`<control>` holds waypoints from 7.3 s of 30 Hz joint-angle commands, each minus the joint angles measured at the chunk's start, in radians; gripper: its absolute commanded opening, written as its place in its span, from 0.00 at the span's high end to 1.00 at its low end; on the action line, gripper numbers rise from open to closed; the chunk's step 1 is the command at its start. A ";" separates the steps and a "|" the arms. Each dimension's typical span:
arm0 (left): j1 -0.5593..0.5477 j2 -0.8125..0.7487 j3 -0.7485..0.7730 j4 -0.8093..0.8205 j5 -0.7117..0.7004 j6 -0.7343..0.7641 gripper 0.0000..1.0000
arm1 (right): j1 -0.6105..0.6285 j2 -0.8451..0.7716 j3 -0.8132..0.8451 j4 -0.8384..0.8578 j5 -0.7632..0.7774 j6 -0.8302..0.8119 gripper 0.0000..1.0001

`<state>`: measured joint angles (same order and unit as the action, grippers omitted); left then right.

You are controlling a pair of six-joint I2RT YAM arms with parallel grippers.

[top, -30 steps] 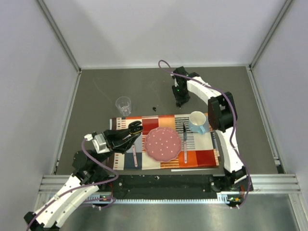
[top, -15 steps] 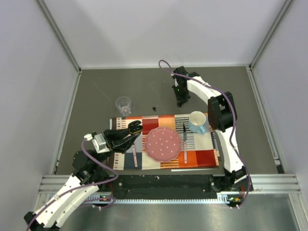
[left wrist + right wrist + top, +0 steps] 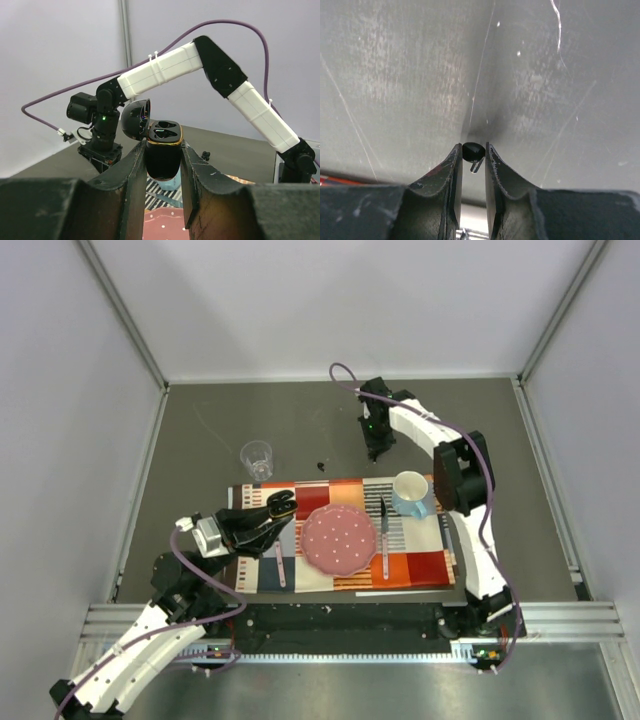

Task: Insert the wireless bluetooth earbuds into the charging case
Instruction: Pick up the earbud from the center of the board, then place the earbud in the charging case.

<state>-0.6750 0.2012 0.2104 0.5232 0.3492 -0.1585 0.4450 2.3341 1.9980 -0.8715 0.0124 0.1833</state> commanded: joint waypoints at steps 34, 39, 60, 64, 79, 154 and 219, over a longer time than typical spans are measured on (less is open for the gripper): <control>0.002 0.033 -0.013 0.133 -0.072 -0.030 1.00 | 0.461 -1.223 -1.044 1.124 0.297 -0.008 1.00; 0.002 0.044 -0.009 0.132 -0.070 -0.027 1.00 | 0.537 -1.279 -1.056 1.161 0.251 -0.042 1.00; 0.002 0.084 0.010 0.116 -0.033 0.010 1.00 | 0.761 -1.355 -1.047 1.119 0.383 -0.081 1.00; 0.002 0.070 0.024 0.090 -0.038 0.023 1.00 | 0.759 -1.362 -1.022 1.089 0.414 -0.084 1.00; 0.003 0.032 0.052 0.014 -0.071 0.024 1.00 | 0.761 -1.351 -1.002 1.080 0.521 -0.113 1.00; 0.002 0.010 -0.008 0.030 -0.064 -0.012 1.00 | 0.945 -1.128 -0.808 1.020 0.370 -0.068 1.00; 0.002 -0.042 -0.055 0.152 -0.101 -0.039 1.00 | 0.945 -1.081 -0.884 0.962 0.451 -0.169 1.00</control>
<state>-0.6750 0.1787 0.1524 0.5724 0.2768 -0.1852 1.3785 1.2762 1.1332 0.1162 0.4465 0.0322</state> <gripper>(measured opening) 0.335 0.191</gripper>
